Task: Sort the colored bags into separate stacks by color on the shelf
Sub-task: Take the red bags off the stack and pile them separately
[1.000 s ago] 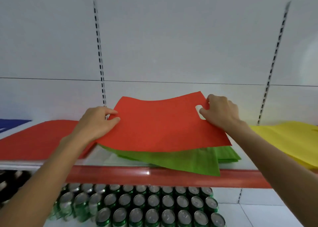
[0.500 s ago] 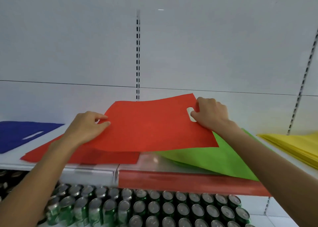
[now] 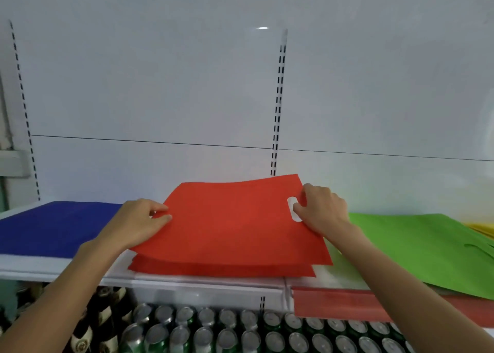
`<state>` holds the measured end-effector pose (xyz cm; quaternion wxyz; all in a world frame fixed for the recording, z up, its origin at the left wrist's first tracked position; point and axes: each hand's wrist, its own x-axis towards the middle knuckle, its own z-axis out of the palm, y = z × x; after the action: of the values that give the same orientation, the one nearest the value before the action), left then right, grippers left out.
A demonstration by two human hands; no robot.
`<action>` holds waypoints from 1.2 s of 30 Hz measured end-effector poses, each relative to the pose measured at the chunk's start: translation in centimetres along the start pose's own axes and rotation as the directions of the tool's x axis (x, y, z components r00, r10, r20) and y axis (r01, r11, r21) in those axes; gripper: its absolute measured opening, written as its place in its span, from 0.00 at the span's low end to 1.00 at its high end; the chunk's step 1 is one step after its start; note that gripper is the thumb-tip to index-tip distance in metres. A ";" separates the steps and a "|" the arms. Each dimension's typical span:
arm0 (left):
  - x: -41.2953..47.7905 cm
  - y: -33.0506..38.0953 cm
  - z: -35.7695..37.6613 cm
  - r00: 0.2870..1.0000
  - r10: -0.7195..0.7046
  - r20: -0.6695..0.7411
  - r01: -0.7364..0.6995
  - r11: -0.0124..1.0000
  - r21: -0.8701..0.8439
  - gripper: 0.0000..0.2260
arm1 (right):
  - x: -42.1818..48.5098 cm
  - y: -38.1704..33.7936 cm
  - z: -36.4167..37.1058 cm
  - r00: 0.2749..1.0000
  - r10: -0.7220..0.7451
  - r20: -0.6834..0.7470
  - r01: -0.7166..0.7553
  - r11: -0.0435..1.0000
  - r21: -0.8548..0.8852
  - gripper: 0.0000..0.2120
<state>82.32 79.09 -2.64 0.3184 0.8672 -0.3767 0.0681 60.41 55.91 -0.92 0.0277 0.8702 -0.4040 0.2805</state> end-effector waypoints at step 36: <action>1.3 1.5 2.2 0.984 0.176 0.027 -0.178 0.970 0.166 0.20 | 0.4 -0.5 -1.2 0.997 0.025 -0.077 -0.021 0.999 0.045 0.15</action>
<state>81.92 76.20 -3.11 0.2347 0.8542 -0.4475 0.1227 60.40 56.25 0.37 0.0210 0.8544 -0.4064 0.3230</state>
